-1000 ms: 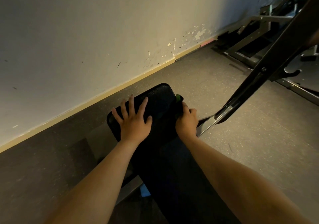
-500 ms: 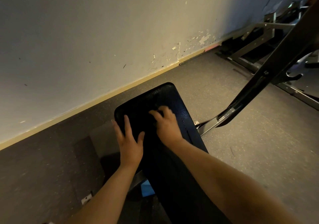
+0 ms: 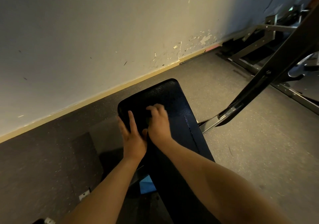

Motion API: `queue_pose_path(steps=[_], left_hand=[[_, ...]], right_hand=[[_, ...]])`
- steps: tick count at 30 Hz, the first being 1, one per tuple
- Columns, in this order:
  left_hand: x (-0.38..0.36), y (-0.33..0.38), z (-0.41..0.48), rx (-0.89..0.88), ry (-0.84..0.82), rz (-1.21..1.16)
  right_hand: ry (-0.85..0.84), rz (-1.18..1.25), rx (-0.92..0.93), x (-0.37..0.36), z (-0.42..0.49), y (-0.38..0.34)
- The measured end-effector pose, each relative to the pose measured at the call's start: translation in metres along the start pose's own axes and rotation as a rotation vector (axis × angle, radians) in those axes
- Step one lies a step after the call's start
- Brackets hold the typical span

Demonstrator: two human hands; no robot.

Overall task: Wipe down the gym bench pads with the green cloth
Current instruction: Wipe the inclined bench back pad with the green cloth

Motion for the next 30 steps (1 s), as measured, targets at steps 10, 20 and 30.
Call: queue_pose_path(steps=[10, 20, 30], left_hand=[[0.002, -0.008, 0.004, 0.053, -0.075, 0.009], [-0.003, -0.011, 0.007, -0.014, -0.048, -0.001], [-0.002, -0.014, 0.004, -0.056, -0.025, -0.098]], right_hand=[[0.137, -0.156, -0.217, 0.057, 0.050, 0.091], [0.160, -0.035, 0.084, -0.016, 0.018, 0.012], [0.115, -0.139, -0.054, 0.023, 0.027, 0.062]])
Point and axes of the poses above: each hand's wrist, its own z-axis towards the middle knuckle, its own x-axis out of the back of the hand, y = z × x, the point moved 4 cm from there along z, towards the middle knuckle, and after that the axes turned 1 degree about x, right-handed, at the moved point
